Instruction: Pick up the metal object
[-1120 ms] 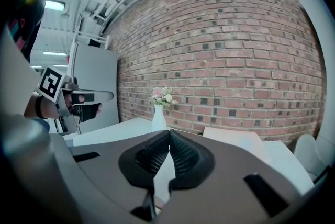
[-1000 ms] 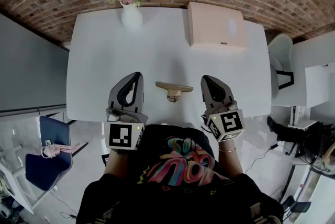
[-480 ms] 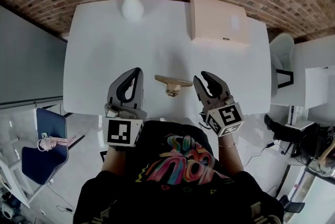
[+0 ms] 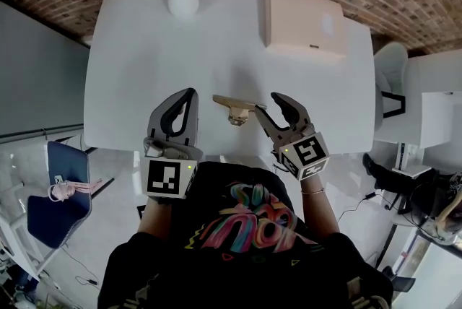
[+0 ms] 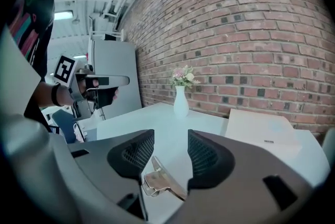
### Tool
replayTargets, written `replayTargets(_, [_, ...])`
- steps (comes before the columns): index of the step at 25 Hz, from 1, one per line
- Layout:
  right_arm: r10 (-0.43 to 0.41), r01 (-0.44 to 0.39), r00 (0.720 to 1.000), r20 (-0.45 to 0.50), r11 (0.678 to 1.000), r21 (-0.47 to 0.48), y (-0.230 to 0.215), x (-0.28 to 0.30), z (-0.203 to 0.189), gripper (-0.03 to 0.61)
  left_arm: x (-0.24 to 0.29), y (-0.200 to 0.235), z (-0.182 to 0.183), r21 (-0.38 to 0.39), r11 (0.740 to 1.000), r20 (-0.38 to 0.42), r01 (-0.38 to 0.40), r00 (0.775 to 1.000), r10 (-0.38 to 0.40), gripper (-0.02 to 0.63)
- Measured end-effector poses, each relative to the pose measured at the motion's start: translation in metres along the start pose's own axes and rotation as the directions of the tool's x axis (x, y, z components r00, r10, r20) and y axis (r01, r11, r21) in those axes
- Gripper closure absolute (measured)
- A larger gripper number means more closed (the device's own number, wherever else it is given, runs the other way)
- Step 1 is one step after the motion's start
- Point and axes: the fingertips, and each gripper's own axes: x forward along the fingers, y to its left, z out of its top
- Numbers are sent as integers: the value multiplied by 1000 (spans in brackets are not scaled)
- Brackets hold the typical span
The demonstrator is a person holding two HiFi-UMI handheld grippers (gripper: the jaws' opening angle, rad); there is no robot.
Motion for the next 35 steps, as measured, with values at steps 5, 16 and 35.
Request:
replayTargets(5, [61, -64, 997, -56, 995, -70, 9, 13, -20, 353, 1, 1, -5, 2, 1000, -9, -8, 1000, 8, 589])
replayTargets(16, [180, -222, 959, -219, 958, -181, 37, 40, -80, 321, 0, 3, -15, -12, 999, -22, -49, 999, 49, 589])
replayTargets(35, [187, -306, 912, -366, 903, -300, 43, 76, -147, 322, -26, 14, -33, -10, 991, -63, -130, 990, 129, 589])
